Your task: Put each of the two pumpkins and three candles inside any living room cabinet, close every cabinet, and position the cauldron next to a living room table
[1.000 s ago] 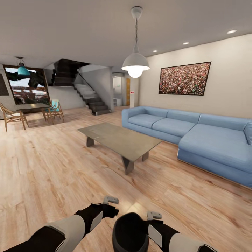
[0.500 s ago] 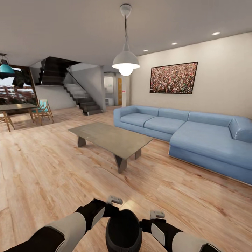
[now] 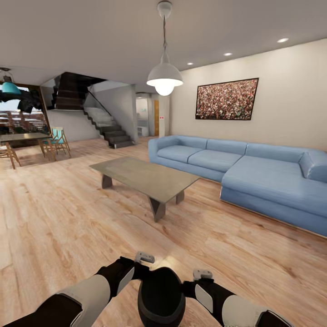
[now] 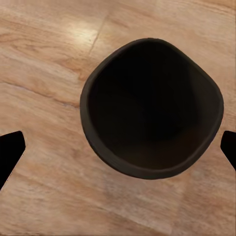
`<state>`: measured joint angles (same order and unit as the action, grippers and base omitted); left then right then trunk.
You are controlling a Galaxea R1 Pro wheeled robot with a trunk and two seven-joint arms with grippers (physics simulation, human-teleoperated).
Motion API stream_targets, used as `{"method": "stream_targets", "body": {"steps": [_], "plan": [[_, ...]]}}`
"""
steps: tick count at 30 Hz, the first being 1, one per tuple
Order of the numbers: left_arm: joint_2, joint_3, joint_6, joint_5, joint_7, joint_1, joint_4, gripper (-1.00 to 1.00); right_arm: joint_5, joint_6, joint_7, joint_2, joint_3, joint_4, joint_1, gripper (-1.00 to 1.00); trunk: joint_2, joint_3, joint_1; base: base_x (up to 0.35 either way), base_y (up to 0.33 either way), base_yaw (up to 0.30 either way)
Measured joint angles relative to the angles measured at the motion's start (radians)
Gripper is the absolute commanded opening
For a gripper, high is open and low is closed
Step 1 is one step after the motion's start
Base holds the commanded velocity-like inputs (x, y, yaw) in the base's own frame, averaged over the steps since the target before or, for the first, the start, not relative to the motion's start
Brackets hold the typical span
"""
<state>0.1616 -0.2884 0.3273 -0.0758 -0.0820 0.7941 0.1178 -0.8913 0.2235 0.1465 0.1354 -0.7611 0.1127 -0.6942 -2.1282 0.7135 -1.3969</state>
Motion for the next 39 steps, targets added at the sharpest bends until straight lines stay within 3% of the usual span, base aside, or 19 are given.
{"method": "stream_targets", "body": {"steps": [4, 22, 39], "plan": [[0.000, 0.003, -0.001, -0.006, 0.030, 0.000, -0.007, 1.00, -0.003, 0.001, 0.000, 0.000, -0.001, 0.000, -0.024, 1.00, -0.028, 0.017, -0.015, 0.000, 0.000, 0.154], [0.000, -0.001, -0.051, -0.006, 0.024, 0.000, -0.011, 1.00, -0.014, -0.003, 0.000, 0.006, 0.004, -0.008, -0.031, 1.00, -0.154, 0.095, -0.084, 0.000, 0.000, 0.091], [0.007, -0.006, -0.051, -0.004, 0.022, 0.000, 0.003, 1.00, -0.018, -0.005, 0.000, 0.006, 0.004, -0.012, -0.031, 1.00, -0.154, 0.096, -0.084, 0.106, 0.043, 0.001]]}}
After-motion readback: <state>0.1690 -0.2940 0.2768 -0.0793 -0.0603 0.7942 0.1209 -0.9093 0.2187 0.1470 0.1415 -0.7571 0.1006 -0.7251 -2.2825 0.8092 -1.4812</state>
